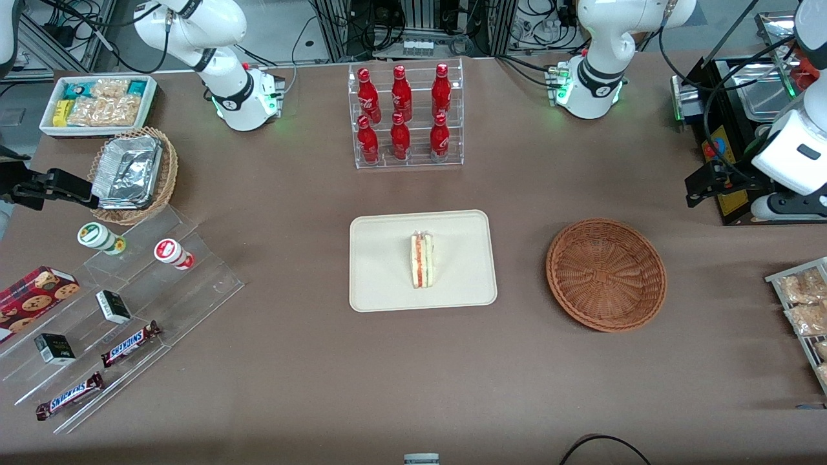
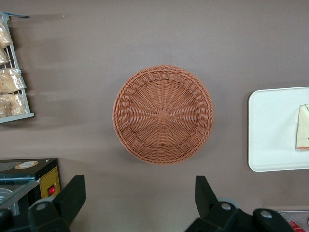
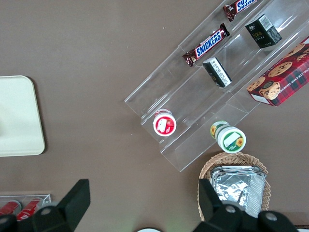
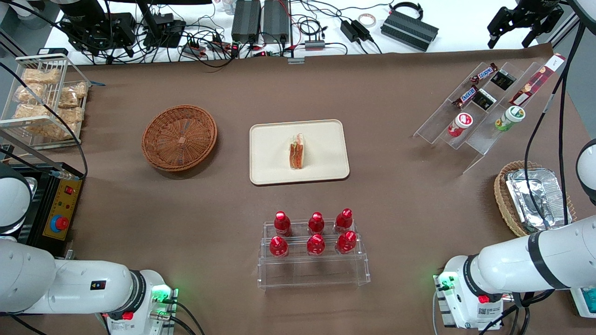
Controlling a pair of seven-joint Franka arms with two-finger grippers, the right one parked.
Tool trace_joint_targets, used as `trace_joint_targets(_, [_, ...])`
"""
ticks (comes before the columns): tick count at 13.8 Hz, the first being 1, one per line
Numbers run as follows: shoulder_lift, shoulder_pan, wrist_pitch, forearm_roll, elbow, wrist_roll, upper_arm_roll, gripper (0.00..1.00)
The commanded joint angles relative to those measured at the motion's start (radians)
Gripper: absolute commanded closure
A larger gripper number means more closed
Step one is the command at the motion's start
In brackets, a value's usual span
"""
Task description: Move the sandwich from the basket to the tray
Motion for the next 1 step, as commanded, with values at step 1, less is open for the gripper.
trace_joint_targets(1, [0.009,0.004,-0.032,-0.015,0.034,0.015,0.007,0.00])
